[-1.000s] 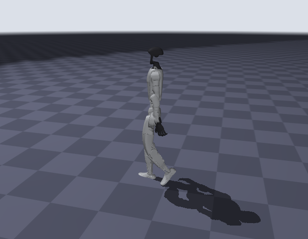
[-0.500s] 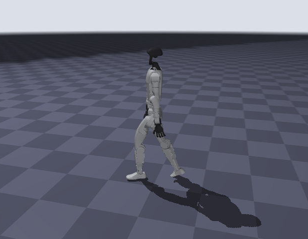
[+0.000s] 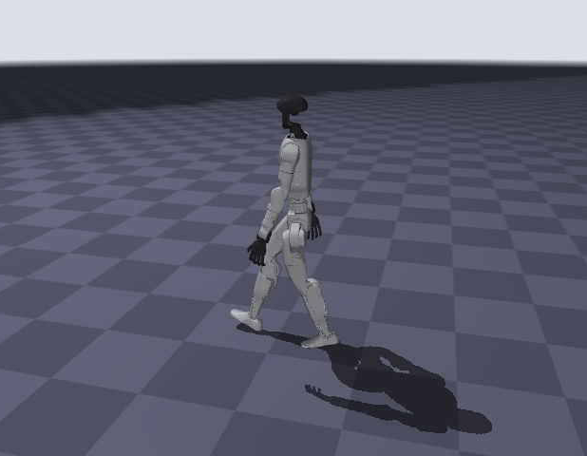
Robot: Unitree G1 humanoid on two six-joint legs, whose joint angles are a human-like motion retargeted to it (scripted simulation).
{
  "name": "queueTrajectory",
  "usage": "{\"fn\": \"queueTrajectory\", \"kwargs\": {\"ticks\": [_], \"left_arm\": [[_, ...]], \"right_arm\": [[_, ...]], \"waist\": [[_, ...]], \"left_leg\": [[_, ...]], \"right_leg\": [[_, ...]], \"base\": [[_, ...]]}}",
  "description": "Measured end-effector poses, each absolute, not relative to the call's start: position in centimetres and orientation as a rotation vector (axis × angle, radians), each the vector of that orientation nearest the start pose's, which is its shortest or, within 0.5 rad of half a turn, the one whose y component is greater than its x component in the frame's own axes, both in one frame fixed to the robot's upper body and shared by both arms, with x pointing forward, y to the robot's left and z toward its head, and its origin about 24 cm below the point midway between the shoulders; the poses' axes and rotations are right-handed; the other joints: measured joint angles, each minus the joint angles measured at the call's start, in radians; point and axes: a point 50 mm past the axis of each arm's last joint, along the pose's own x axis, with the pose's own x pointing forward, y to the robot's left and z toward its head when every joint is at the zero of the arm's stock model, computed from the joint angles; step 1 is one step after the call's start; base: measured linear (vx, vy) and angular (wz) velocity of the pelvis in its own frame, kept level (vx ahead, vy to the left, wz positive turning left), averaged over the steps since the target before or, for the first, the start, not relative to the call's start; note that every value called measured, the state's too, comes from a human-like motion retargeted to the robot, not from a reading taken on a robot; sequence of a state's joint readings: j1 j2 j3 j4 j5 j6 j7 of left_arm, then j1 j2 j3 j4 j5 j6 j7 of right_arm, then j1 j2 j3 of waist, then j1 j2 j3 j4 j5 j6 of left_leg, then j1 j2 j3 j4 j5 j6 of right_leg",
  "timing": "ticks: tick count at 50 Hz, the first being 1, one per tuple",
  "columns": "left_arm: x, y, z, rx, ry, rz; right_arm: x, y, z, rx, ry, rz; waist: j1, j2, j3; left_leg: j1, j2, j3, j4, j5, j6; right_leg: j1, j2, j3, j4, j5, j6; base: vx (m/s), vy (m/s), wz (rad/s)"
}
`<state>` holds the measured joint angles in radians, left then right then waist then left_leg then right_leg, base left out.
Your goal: Walk run
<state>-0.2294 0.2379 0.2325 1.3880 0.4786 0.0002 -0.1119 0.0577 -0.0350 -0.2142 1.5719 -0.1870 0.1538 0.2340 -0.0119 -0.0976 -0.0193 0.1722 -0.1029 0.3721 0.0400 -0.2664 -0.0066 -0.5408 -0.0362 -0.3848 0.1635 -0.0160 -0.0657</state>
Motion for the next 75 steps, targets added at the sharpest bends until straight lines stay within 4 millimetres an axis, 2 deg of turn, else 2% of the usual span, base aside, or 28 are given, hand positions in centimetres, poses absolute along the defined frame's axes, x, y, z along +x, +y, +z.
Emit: {"fn": "queueTrajectory", "kwargs": {"ticks": [3, 5, 7, 8, 10, 12, 15, 17, 19, 23, 26, 28, 30, 35, 38, 40, 42, 43, 46, 50, 58, 60, 63, 65, 68, 70, 72, 75], "left_arm": [[12.5, 24.4, -15.3, 0.366, 1.252, -0.085], [9.9, 24.3, -16.0, 0.353, 1.333, -0.094], [6.6, 23.7, -16.8, 0.331, 1.442, -0.099], [4.8, 23.2, -17.1, 0.314, 1.504, -0.102], [0.7, 22.4, -17.4, 0.271, 1.653, -0.130], [-1.0, 22.1, -17.3, 0.252, 1.733, -0.168], [-3.3, 21.6, -17.1, 0.213, 1.840, -0.237], [-4.3, 21.2, -17.0, 0.188, 1.869, -0.248], [-5.1, 20.8, -17.0, 0.170, 1.880, -0.239], [-6.5, 19.8, -16.9, 0.118, 1.909, -0.216], [-6.5, 19.3, -16.9, 0.089, 1.923, -0.228], [-6.3, 19.2, -16.9, 0.078, 1.925, -0.246], [-6.0, 19.3, -16.9, 0.071, 1.924, -0.254], [-5.4, 19.9, -17.0, 0.096, 1.915, -0.234], [-4.7, 20.0, -17.2, 0.073, 1.877, -0.169], [-4.3, 20.1, -17.3, 0.054, 1.849, -0.113], [-3.3, 20.5, -17.4, 0.041, 1.795, -0.069], [-2.8, 20.7, -17.4, 0.035, 1.776, -0.063], [-0.3, 21.7, -17.4, 0.050, 1.707, -0.051], [4.5, 24.1, -16.8, 0.198, 1.584, -0.039], [12.6, 26.2, -14.7, 0.343, 1.348, -0.064], [14.6, 26.2, -14.0, 0.362, 1.275, -0.076], [16.1, 26.0, -13.5, 0.385, 1.204, -0.102], [15.9, 25.6, -13.6, 0.390, 1.184, -0.117], [13.6, 25.0, -14.7, 0.377, 1.225, -0.128], [10.8, 24.5, -15.7, 0.353, 1.309, -0.139], [6.5, 23.5, -16.8, 0.314, 1.454, -0.163], [2.2, 23.0, -17.3, 0.297, 1.611, -0.216]], "right_arm": [[-1.3, -15.8, -18.0, 0.154, 1.728, 0.113], [-0.1, -15.9, -18.1, 0.122, 1.686, 0.096], [1.1, -15.6, -18.2, 0.114, 1.630, 0.035], [1.7, -15.4, -18.2, 0.108, 1.603, 0.001], [3.4, -15.1, -18.2, 0.095, 1.531, -0.046], [5.0, -14.8, -18.1, 0.064, 1.469, -0.054], [8.6, -15.1, -17.6, -0.042, 1.342, -0.041], [10.7, -15.4, -17.1, -0.096, 1.282, -0.005], [11.8, -15.5, -16.8, -0.109, 1.261, 0.038], [13.8, -15.9, -16.2, -0.094, 1.212, 0.102], [14.5, -16.5, -15.9, -0.092, 1.190, 0.084], [14.4, -16.9, -15.9, -0.094, 1.196, 0.075], [13.9, -17.1, -16.1, -0.101, 1.221, 0.079], [9.9, -17.4, -17.1, -0.104, 1.354, 0.099], [6.0, -17.1, -17.8, -0.108, 1.483, 0.108], [3.9, -16.8, -18.0, -0.107, 1.551, 0.102], [1.7, -17.0, -18.0, -0.088, 1.625, 0.089], [1.2, -17.1, -18.0, -0.087, 1.642, 0.089], [0.2, -17.6, -18.0, -0.113, 1.663, 0.102], [-0.9, -17.3, -18.0, -0.052, 1.660, 0.050], [-4.1, -15.8, -17.8, 0.056, 1.757, 0.039], [-4.6, -15.3, -17.8, 0.084, 1.774, 0.058], [-4.7, -15.1, -17.7, 0.112, 1.773, 0.082], [-4.3, -15.3, -17.8, 0.114, 1.772, 0.091], [-3.5, -15.7, -17.8, 0.099, 1.764, 0.091], [-2.6, -16.0, -17.9, 0.085, 1.738, 0.082], [-1.5, -16.2, -18.0, 0.071, 1.690, 0.063], [0.0, -16.4, -18.2, 0.064, 1.621, 0.030]], "waist": [[0.002, -0.002, -0.024], [-0.027, 0.003, -0.029], [-0.047, 0.000, -0.035], [-0.051, -0.015, -0.043], [-0.022, -0.069, -0.048], [0.002, -0.113, -0.036], [0.020, -0.164, 0.003], [0.045, -0.138, 0.014], [0.071, -0.107, 0.014], [0.148, -0.035, 0.025], [0.200, 0.003, 0.040], [0.225, 0.012, 0.046], [0.231, 0.014, 0.046], [0.234, 0.005, 0.017], [0.261, -0.008, 0.005], [0.236, 0.002, -0.007], [0.224, 0.052, -0.016], [0.218, 0.070, -0.015], [0.187, 0.109, -0.006], [0.130, 0.086, 0.013], [0.002, 0.010, 0.022], [-0.022, 0.000, 0.026], [-0.013, -0.008, 0.024], [0.001, -0.013, 0.018], [-0.029, 0.000, 0.010], [-0.057, 0.016, 0.006], [-0.051, -0.013, -0.009], [0.020, -0.078, 0.003]], "left_leg": [[0.026, -0.012, -0.002, 0.028, 0.015, -0.027], [0.054, -0.002, -0.031, 0.066, 0.084, -0.051], [0.068, 0.022, 0.004, 0.133, 0.224, -0.063], [0.070, 0.028, 0.048, 0.179, 0.312, -0.046], [0.018, 0.005, 0.086, 0.366, 0.467, 0.007], [-0.034, 0.010, 0.141, 0.511, 0.431, 0.052], [-0.136, 0.081, 0.262, 0.689, 0.327, 0.123], [-0.257, 0.114, 0.239, 0.722, 0.280, 0.098], [-0.349, 0.123, 0.208, 0.692, 0.248, 0.076], [-0.511, 0.132, 0.157, 0.457, 0.210, 0.057], [-0.600, 0.098, 0.038, 0.252, 0.211, 0.047], [-0.643, 0.079, -0.027, 0.147, 0.247, 0.015], [-0.663, 0.065, -0.028, 0.093, 0.247, 0.001], [-0.643, 0.074, 0.073, 0.179, 0.274, 0.109], [-0.612, 0.118, 0.039, 0.258, 0.248, 0.097], [-0.567, 0.148, 0.032, 0.270, 0.203, 0.087], [-0.483, 0.188, 0.033, 0.225, 0.169, 0.087], [-0.458, 0.206, 0.036, 0.214, 0.159, 0.081], [-0.379, 0.245, 0.062, 0.187, 0.120, 0.053], [-0.280, 0.176, 0.083, 0.089, 0.110, 0.042], [-0.142, 0.041, 0.062, 0.003, 0.065, 0.018], [-0.093, 0.033, 0.066, -0.012, 0.045, -0.004], [-0.047, 0.025, 0.057, -0.009, 0.016, -0.028], [-0.028, 0.008, 0.043, 0.006, 0.006, -0.045], [-0.004, 0.012, 0.017, 0.050, 0.061, -0.079], [0.013, 0.038, 0.039, 0.101, 0.173, -0.100], [0.010, 0.048, 0.111, 0.217, 0.372, -0.081], [-0.054, 0.005, 0.106, 0.437, 0.506, -0.041]], "right_leg": [[0.017, -0.025, -0.083, 0.063, 0.055, -0.056], [0.026, -0.023, -0.022, 0.118, 0.056, -0.073], [0.049, -0.028, 0.068, 0.164, 0.004, -0.062], [0.077, -0.039, 0.105, 0.163, -0.025, -0.055], [0.180, -0.117, 0.025, 0.122, -0.062, -0.052], [0.236, -0.167, 0.006, 0.104, -0.086, -0.038], [0.321, -0.208, 0.025, 0.079, -0.131, -0.011], [0.395, -0.174, -0.068, 0.015, -0.140, -0.009], [0.438, -0.123, -0.076, -0.033, -0.143, -0.006], [0.548, -0.014, -0.108, -0.120, -0.165, 0.014], [0.631, 0.043, -0.102, -0.157, -0.192, 0.038], [0.673, 0.057, -0.105, -0.163, -0.211, 0.056], [0.707, 0.062, -0.111, -0.158, -0.229, 0.078], [0.769, 0.056, -0.068, -0.117, -0.195, 0.152], [0.788, 0.015, -0.043, -0.032, -0.020, 0.188], [0.771, 0.008, -0.046, 0.050, 0.124, 0.164], [0.724, 0.006, -0.070, 0.227, 0.272, 0.114], [0.703, 0.001, -0.090, 0.297, 0.287, 0.090], [0.579, -0.054, -0.128, 0.540, 0.210, 0.055], [0.345, -0.116, -0.137, 0.683, 0.108, 0.054], [0.107, -0.054, -0.102, 0.154, -0.005, 0.060], [0.044, -0.025, -0.061, 0.021, -0.011, 0.036], [0.003, -0.010, -0.060, -0.025, -0.014, 0.001], [-0.006, -0.021, -0.086, 0.031, 0.045, -0.058], [-0.005, -0.035, -0.032, 0.114, 0.058, -0.062], [0.006, -0.039, 0.033, 0.166, 0.015, -0.055], [0.082, -0.060, 0.075, 0.148, -0.055, -0.055], [0.207, -0.143, -0.020, 0.093, -0.090, -0.040]], "base": [[0.59, -0.12, -0.05], [1.28, -0.40, 0.75], [0.99, -0.27, 0.87], [0.88, -0.22, 0.51], [0.75, -0.19, 0.16], [0.73, -0.24, 0.32], [0.56, -0.19, 0.71], [0.46, -0.15, 0.31], [0.64, -0.18, -0.06], [0.58, -0.12, -0.24], [0.63, -0.10, -0.28], [0.76, -0.10, -0.23], [0.75, -0.08, -0.04], [0.82, -0.04, -0.22], [0.98, 0.00, -1.16], [0.65, -0.03, -0.59], [0.87, 0.06, -0.67], [1.01, 0.10, -0.70], [0.72, 0.04, -0.69], [0.52, -0.02, 0.01], [0.57, -0.10, 0.61], [0.54, -0.15, 0.74], [0.75, -0.19, 0.29], [0.51, -0.07, 0.03], [0.92, -0.25, 0.54], [0.83, -0.17, 0.85], [0.85, -0.19, 0.36], [0.75, -0.24, -0.09]]}}
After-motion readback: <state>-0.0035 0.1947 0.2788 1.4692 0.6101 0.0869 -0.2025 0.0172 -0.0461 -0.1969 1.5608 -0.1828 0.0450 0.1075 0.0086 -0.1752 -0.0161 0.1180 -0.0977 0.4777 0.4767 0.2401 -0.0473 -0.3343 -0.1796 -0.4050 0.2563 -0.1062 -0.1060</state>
